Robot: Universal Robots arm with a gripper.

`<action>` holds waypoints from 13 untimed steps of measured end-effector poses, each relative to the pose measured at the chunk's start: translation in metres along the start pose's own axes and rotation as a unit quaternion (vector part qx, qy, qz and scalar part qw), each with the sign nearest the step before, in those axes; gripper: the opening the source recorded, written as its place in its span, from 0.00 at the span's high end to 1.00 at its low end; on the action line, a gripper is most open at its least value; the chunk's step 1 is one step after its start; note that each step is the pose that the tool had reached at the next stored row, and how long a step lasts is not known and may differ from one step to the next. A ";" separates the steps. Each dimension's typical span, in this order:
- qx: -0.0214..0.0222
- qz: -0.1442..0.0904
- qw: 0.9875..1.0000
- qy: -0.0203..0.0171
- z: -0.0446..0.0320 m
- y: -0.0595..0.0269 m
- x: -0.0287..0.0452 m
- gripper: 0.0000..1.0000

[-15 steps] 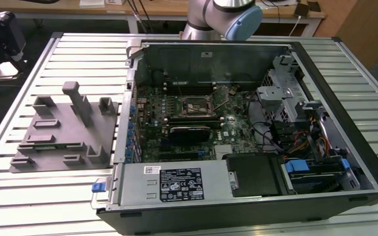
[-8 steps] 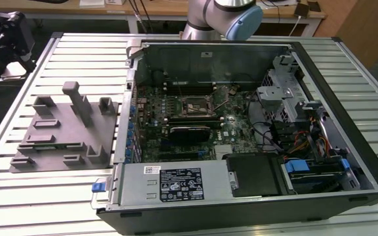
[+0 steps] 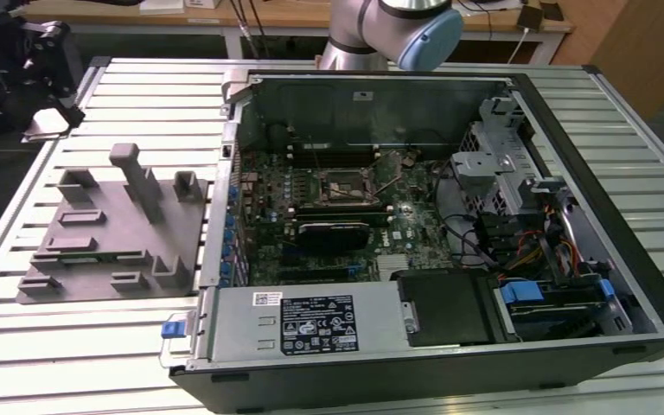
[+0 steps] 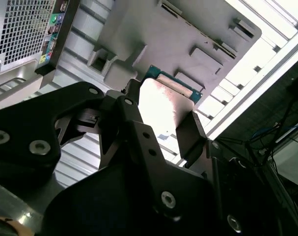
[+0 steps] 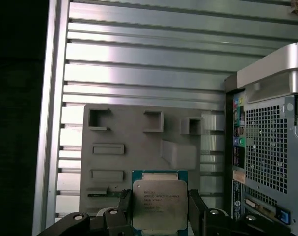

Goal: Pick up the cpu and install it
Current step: 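Pick up the cpu and move it towards the insertion slot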

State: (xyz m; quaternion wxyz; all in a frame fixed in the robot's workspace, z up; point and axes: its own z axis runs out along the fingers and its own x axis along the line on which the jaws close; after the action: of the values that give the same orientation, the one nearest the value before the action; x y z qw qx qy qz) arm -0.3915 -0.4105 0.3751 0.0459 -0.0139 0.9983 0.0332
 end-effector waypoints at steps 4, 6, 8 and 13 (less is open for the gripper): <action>0.000 0.000 1.000 0.001 0.0013 -0.0004 -0.0136 0.46; 0.000 0.000 1.000 0.001 0.0022 -0.0007 -0.0239 0.46; 0.000 0.000 1.000 0.001 0.0033 -0.0011 -0.0357 0.46; 0.000 0.000 1.000 0.002 0.0052 -0.0017 -0.0562 0.46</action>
State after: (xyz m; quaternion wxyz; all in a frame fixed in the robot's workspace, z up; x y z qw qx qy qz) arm -0.3351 -0.4105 0.3751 0.0435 -0.0138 0.9984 0.0333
